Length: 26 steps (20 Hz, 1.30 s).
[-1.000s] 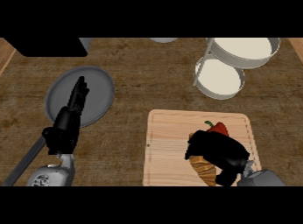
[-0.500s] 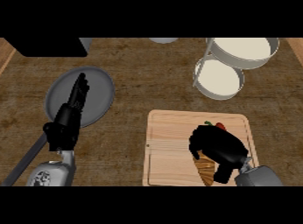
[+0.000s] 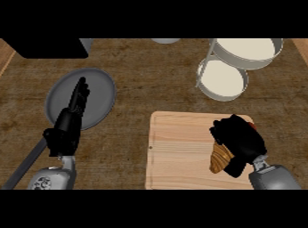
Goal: Pick the croissant from the cutting board and place it in the tiered basket
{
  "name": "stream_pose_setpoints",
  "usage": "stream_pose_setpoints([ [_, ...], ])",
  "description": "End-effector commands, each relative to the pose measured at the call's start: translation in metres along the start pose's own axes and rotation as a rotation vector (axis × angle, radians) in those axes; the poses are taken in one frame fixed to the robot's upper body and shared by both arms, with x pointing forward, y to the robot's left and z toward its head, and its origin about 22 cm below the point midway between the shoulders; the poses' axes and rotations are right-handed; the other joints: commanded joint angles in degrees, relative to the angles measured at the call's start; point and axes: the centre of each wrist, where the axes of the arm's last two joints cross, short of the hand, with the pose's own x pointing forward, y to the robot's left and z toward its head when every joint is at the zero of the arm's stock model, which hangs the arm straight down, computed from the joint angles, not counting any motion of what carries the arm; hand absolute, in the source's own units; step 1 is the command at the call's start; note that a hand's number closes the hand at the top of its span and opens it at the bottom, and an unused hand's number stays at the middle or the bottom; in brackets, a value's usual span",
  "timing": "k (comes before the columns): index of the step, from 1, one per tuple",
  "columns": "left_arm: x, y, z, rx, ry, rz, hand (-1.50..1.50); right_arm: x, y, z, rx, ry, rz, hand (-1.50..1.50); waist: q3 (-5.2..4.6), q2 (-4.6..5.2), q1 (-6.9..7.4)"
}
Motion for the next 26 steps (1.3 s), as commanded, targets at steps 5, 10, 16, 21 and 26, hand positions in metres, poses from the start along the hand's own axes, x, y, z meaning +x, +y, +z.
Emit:
stream_pose_setpoints([
  [5,-0.007,-0.003,0.003,0.011,-0.007,-0.003,0.00,-0.028,-0.072,0.044,-0.193,0.182,-0.011,1.50,0.09,0.08,-0.36],
  [10,-0.007,0.008,-0.004,0.007,-0.001,0.006,0.00,-0.030,-0.145,0.086,-0.320,0.194,-0.051,1.50,0.04,0.02,-0.44],
  [16,0.014,-0.018,-0.012,-0.014,-0.013,-0.003,0.00,-0.040,-0.212,0.115,-0.369,0.218,-0.136,1.50,0.05,0.05,-0.05],
  [21,0.000,0.002,-0.016,-0.005,-0.003,0.012,0.00,-0.058,-0.252,0.126,-0.394,0.226,-0.226,1.50,0.04,0.10,-0.06],
  [26,0.006,-0.018,0.008,-0.020,-0.001,0.003,0.00,-0.072,-0.251,0.081,-0.395,0.176,-0.470,1.50,0.09,0.04,0.88],
])
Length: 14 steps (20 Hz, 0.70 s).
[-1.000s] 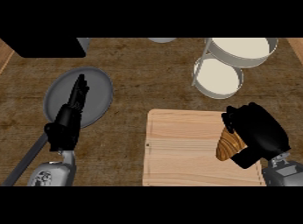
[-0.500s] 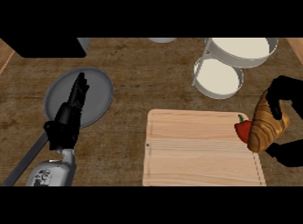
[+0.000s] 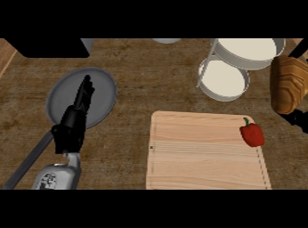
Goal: Pick the croissant from the cutting board and place it in the tiered basket
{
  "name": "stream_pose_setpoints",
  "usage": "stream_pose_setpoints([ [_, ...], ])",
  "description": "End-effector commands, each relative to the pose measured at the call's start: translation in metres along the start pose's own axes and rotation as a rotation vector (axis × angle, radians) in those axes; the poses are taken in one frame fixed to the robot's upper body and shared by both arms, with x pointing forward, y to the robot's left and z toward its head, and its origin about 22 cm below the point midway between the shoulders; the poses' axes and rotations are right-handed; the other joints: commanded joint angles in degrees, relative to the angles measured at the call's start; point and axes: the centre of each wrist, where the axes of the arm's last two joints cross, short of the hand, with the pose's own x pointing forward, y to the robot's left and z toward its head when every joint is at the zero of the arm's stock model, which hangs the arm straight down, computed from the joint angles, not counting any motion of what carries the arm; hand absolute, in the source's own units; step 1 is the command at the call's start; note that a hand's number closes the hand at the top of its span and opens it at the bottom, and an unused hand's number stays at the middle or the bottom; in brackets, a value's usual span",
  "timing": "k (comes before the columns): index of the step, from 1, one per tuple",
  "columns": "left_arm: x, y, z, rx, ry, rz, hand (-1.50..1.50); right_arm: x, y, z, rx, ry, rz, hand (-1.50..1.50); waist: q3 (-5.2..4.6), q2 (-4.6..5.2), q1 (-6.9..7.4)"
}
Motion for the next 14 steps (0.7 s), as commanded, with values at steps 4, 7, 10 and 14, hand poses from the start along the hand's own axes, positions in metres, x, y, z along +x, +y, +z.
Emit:
stream_pose_setpoints([
  [4,-0.001,-0.003,0.009,0.003,-0.003,0.004,0.00,0.019,-0.025,-0.043,0.049,-0.001,-0.059,1.50,0.02,0.09,0.28],
  [7,-0.007,-0.001,0.007,-0.007,0.008,0.008,0.00,0.026,-0.008,-0.059,0.013,0.044,-0.073,1.50,0.03,0.18,0.31],
  [10,-0.002,-0.005,0.016,-0.009,-0.014,-0.002,0.00,-0.013,0.006,-0.076,-0.019,0.071,-0.005,1.50,0.06,0.41,0.69],
  [14,0.005,-0.004,-0.005,0.009,-0.021,-0.006,0.00,-0.007,0.001,-0.097,-0.024,0.064,0.033,1.50,0.05,0.32,0.37],
])
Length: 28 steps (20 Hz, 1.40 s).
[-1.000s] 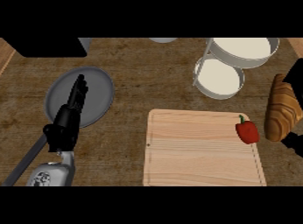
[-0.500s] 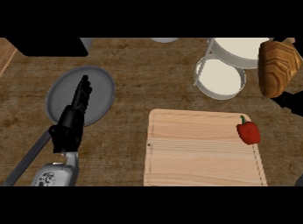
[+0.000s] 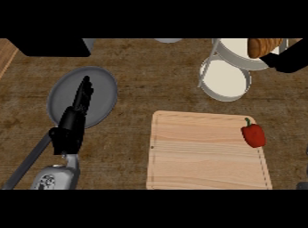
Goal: Pick the croissant from the cutting board and place it in the tiered basket
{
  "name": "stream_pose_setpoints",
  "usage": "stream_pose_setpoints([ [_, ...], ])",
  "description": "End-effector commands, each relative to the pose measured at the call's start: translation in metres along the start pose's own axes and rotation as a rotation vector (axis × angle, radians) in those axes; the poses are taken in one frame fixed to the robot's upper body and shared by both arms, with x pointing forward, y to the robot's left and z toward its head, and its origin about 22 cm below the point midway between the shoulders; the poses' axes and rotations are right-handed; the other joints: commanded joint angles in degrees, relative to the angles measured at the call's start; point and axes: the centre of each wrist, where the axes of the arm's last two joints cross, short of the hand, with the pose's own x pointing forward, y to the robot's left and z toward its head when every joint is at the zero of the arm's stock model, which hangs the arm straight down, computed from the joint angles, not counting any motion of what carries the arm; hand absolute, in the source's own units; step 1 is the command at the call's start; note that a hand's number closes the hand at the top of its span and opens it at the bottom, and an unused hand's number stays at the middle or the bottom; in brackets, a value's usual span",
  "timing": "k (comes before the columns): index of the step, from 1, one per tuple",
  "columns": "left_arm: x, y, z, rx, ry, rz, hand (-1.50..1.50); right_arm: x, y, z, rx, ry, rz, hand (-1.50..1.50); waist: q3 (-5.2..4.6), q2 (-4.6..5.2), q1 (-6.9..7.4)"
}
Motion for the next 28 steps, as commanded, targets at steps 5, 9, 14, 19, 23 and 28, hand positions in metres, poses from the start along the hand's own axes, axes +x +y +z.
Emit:
stream_pose_setpoints([
  [5,0.005,-0.002,-0.001,-0.022,-0.003,-0.001,0.00,-0.027,0.020,-0.043,-0.019,0.020,0.095,1.50,0.02,0.11,0.23],
  [9,0.002,-0.007,0.000,0.006,-0.006,-0.013,0.00,-0.046,0.033,-0.060,0.015,0.043,0.053,1.50,0.02,0.13,0.30],
  [14,0.007,0.000,-0.009,0.003,0.002,-0.012,0.00,-0.057,0.056,-0.071,0.085,0.147,-0.220,-1.50,0.03,0.15,0.32],
  [19,0.004,-0.001,-0.004,0.001,0.004,0.002,0.00,-0.070,0.062,-0.069,0.050,0.116,-0.415,-1.50,0.04,-0.06,-0.20],
  [23,-0.006,0.000,-0.001,0.004,0.020,0.011,0.00,-0.088,0.032,-0.066,-0.122,0.182,-0.591,-1.50,0.03,0.05,-0.10],
  [28,-0.004,-0.001,0.000,-0.003,0.009,0.005,0.00,-0.145,-0.012,-0.042,-0.193,0.352,-0.650,-1.50,0.03,0.08,-0.05],
])
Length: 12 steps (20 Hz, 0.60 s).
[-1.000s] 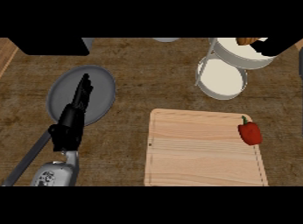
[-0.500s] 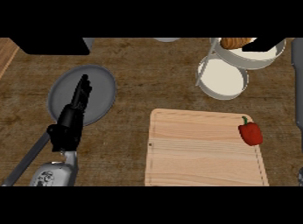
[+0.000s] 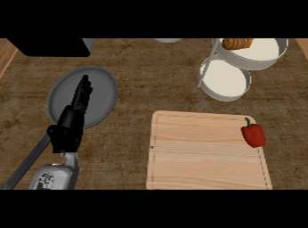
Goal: Pick the croissant from the cutting board and place it in the tiered basket
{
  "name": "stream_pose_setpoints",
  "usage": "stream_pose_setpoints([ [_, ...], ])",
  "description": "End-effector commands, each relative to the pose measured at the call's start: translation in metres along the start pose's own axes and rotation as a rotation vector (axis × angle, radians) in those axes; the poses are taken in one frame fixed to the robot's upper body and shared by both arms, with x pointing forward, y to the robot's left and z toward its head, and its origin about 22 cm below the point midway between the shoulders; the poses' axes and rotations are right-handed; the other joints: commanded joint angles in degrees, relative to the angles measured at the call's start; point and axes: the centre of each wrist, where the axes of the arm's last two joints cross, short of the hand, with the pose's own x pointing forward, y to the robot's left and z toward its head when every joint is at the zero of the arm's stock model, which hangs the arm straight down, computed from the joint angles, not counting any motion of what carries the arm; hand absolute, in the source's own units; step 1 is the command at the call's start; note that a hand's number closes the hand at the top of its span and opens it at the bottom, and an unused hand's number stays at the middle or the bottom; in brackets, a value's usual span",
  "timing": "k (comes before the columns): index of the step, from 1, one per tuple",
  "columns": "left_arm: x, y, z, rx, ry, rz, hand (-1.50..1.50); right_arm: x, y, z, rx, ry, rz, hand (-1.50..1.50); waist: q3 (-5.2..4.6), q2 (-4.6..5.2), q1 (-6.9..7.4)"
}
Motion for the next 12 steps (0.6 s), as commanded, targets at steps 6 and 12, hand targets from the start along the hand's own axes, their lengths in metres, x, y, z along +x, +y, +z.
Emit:
stream_pose_setpoints([
  [6,-0.003,-0.004,0.007,0.013,-0.011,-0.016,0.00,-0.107,-0.090,0.037,-0.133,0.141,-0.256,-1.50,0.07,0.16,-0.16],
  [12,-0.003,-0.005,0.002,0.004,-0.005,-0.014,0.00,-0.176,-0.168,0.103,-0.131,0.142,-0.294,-1.50,0.18,0.60,-0.17],
])
